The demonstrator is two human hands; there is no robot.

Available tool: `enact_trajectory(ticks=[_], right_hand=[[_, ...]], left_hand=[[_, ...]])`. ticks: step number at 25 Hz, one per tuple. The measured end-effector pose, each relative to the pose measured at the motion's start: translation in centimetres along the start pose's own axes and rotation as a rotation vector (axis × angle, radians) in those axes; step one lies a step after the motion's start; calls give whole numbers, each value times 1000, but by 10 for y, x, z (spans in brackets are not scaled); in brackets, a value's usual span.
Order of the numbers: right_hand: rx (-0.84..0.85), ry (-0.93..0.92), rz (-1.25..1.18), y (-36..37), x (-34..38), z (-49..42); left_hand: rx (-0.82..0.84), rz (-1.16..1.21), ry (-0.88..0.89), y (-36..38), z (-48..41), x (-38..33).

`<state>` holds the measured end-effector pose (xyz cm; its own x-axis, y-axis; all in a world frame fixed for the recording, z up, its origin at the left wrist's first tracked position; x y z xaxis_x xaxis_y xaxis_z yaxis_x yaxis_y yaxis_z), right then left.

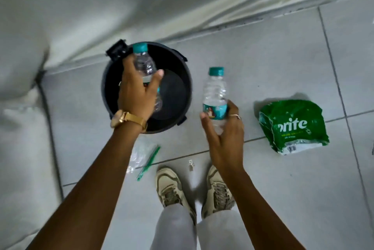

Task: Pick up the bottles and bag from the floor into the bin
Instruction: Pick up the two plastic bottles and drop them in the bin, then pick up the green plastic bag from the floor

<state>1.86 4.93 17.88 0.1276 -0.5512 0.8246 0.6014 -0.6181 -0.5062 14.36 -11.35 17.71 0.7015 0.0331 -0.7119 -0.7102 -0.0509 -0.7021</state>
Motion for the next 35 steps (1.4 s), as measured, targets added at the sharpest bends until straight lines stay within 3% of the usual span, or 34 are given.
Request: enact_trajectory(ticks=[3, 6, 9, 12, 14, 17, 19, 21, 23, 26, 27, 30, 35], right_hand=[[162, -237, 229, 50, 49, 2], [311, -292, 473, 118, 60, -7], [466, -193, 715, 161, 47, -25], [573, -83, 813, 174, 34, -41], [465, -140, 717, 159, 34, -46], [60, -331, 300, 97, 27, -46], [-258, -276, 169, 39, -5, -51], [-466, -60, 354, -6, -59, -61], [-352, 327, 755, -43, -121, -75], [-125, 631, 841, -71, -184, -93], [-82, 626, 834, -76, -203, -96], [-57, 378, 878, -75, -230, -99], [-242, 379, 730, -71, -156, -95]], left_hand=[[163, -162, -314, 1, -25, 47], [283, -283, -445, 8, -33, 74], [197, -404, -255, 11, -32, 74], [249, -450, -97, 15, -16, 62], [276, -489, -45, 18, -8, 51], [217, -539, 88, 22, -1, 21], [195, -485, 236, 38, 11, -9], [192, -444, 385, 55, 28, -32], [210, -419, 535, 81, 48, -51], [303, -401, 740, 115, 76, -58], [361, -407, 786, 130, 88, -54], [517, -481, 848, 154, 112, -35], [611, -447, 790, 136, 114, -49]])
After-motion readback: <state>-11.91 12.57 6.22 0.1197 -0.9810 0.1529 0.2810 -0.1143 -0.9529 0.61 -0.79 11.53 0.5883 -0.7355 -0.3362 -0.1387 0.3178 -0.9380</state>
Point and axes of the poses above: each hand's wrist, its own z-axis away from the middle knuckle, its own y-axis out of the palm, x = y × z, the point moved 1 cm from there along -z, towards the middle knuckle, and after that the axes turned 15 degrees about -x, right-handed, at the moved point
